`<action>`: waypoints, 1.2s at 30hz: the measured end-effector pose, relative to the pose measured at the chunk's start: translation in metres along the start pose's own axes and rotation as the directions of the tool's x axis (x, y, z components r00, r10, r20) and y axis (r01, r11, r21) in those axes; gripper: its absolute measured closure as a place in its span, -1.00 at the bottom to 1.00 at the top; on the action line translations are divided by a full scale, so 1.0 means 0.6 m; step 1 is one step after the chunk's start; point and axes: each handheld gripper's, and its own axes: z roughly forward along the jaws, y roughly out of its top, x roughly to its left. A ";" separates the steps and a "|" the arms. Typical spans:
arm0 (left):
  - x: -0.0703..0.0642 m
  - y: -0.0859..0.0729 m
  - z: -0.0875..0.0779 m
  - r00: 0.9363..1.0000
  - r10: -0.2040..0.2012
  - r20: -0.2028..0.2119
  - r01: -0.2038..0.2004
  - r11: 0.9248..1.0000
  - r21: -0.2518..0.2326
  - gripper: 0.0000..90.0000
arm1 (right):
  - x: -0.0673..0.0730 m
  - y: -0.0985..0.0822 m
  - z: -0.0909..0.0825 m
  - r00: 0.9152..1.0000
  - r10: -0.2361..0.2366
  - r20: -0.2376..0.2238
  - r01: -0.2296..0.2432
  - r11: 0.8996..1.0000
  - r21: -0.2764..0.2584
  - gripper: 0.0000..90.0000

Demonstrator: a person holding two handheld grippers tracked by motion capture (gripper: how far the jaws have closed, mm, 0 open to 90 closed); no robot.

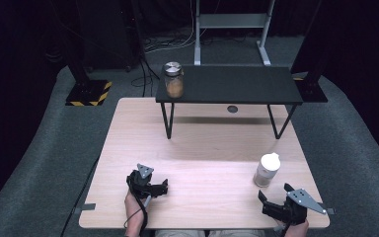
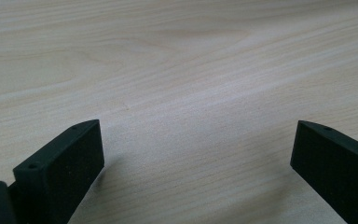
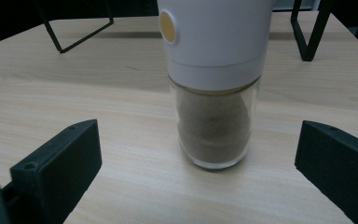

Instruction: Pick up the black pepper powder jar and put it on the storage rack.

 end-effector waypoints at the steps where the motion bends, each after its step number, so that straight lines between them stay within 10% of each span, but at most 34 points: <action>1: 0.000 0.001 0.000 1.000 0.001 0.001 -0.001 1.000 0.002 -0.95 | 0.001 0.002 0.006 1.000 -0.005 -0.001 0.005 1.000 0.002 -1.00; 33: 0.000 0.008 0.003 0.999 0.032 0.015 -0.032 0.999 0.026 -0.92 | -0.004 0.052 0.110 0.998 -0.049 0.027 0.050 0.998 -0.041 -1.00; 36: 0.001 0.006 0.003 0.999 0.035 0.021 -0.035 0.999 0.021 -0.90 | 0.002 0.047 0.116 0.998 0.009 0.061 -0.005 0.999 -0.053 -0.44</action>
